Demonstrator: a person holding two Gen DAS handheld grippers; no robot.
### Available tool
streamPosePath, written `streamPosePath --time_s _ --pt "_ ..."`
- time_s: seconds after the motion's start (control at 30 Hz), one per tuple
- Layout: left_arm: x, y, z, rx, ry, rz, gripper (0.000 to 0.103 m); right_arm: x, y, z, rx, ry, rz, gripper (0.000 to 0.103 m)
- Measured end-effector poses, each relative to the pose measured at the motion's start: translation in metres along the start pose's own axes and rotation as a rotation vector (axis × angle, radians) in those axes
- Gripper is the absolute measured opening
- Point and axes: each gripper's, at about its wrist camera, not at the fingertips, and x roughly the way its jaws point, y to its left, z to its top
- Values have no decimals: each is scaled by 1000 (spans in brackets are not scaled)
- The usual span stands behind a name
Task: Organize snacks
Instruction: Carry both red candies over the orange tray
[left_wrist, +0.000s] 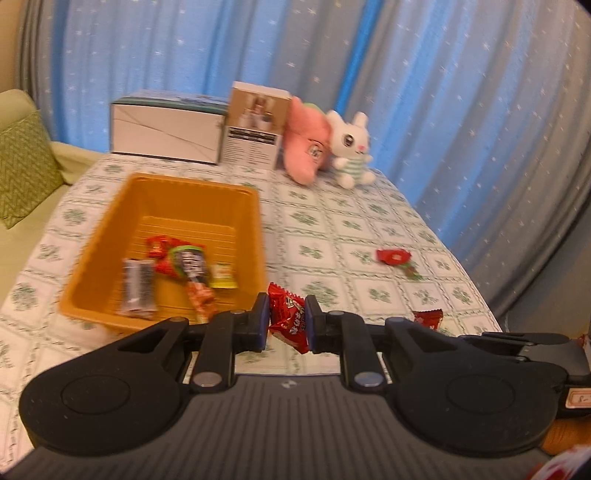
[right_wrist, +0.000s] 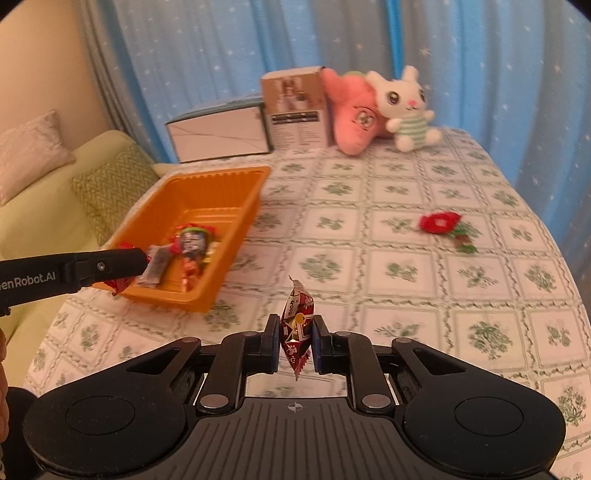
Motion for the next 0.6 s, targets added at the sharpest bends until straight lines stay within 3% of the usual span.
streamPosePath --time_s 0.6 --pt "-25 63 25 -27 -8 75 17 24 80 34 -98 4 81 17"
